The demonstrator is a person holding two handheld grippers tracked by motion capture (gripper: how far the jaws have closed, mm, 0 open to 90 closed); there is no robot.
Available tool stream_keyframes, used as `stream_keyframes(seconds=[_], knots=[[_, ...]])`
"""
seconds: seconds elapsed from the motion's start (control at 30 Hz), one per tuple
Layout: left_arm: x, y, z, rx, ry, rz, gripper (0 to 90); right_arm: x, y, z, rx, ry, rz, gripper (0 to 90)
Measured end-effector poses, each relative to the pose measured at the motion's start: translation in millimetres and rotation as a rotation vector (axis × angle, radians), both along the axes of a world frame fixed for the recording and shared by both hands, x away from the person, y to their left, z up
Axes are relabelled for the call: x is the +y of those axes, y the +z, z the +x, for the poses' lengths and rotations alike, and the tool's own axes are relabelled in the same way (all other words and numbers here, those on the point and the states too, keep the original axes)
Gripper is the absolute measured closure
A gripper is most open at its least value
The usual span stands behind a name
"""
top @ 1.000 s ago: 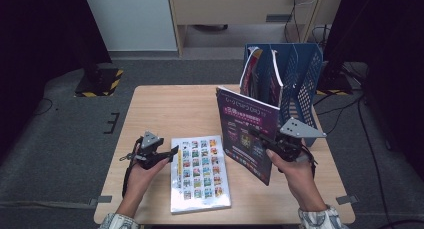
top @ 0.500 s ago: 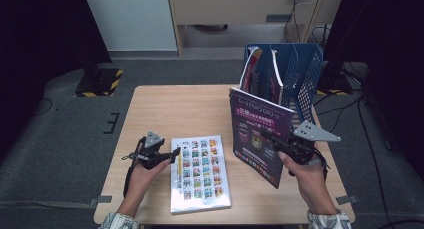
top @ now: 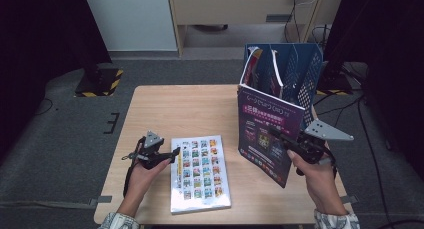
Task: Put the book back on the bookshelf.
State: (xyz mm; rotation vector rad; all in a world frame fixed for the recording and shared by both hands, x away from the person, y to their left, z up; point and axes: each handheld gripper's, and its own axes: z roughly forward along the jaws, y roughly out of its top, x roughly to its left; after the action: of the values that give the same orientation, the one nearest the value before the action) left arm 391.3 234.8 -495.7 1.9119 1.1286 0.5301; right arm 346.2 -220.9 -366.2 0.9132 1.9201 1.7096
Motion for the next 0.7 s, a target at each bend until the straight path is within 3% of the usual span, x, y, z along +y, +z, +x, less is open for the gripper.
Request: stream_keyframes(seconds=[0.7], knots=[[-0.1, 0.1, -0.1, -0.001, 0.001, 0.001, 21.8, -21.0, 11.6, -2.8, -0.024, -0.045, 0.020, 84.3]])
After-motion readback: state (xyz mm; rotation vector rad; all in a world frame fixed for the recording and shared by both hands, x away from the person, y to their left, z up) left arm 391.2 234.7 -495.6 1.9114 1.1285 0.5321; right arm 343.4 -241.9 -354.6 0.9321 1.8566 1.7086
